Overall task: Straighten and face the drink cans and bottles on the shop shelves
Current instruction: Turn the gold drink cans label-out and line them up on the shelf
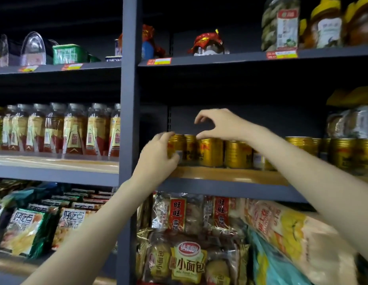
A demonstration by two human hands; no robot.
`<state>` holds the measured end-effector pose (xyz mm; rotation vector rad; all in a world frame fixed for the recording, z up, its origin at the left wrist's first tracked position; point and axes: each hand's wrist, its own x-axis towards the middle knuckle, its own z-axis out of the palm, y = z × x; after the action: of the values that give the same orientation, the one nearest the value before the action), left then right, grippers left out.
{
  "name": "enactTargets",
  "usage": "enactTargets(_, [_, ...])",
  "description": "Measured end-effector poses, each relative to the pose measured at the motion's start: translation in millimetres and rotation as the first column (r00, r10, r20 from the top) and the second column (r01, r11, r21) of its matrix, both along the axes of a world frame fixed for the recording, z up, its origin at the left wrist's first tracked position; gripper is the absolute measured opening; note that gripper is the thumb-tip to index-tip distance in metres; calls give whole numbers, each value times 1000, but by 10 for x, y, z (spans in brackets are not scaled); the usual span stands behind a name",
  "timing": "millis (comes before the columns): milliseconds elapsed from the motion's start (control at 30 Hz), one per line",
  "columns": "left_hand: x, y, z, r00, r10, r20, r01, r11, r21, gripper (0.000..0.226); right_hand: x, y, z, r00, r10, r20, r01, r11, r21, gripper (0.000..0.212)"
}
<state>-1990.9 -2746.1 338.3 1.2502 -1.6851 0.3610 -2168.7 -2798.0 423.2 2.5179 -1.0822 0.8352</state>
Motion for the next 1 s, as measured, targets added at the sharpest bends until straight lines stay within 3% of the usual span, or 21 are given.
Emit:
enactTargets(100, [-337,-72,118,997,-8,76,17,992,-122,53,-613,107,94,991,-79,107,78,997,11,38])
enactTargets(233, [-930,-227,236,989,-107,100,119,985,-123,55,-1533,102,200,946,-186,265,171,982,80,32])
enactTargets(333, [-1439,-357,315,970,-186,155,204,973,-110,58,-2158,105,254,903,-348,254,329,937,115,41])
enactTargets(433, [-1915,-476,469,931,-176,319,202,978,-49,63,-2544,12,292,856,-504,117,479,857,189,53])
enactTargets(533, [-2240,-583,650,859,-201,470,176,980,97,71,-2684,-217,370,847,-523,-99,530,813,242,59])
enactTargets(667, [-2483,-727,770,833,-256,490,106,944,312,72,-2666,-618,484,824,-485,-295,562,765,313,68])
enactTargets(800, [-2494,-813,789,834,-232,500,10,914,407,68,-2663,-1093,524,720,-487,-494,661,699,274,82])
enactTargets(900, [-2493,-794,783,826,-232,513,-10,905,425,69,-2637,-1337,516,659,-477,-582,708,653,268,91])
enactTargets(1000, [-2499,-754,763,816,-203,542,-35,917,397,67,-2592,-1467,490,683,-383,-622,683,638,357,101])
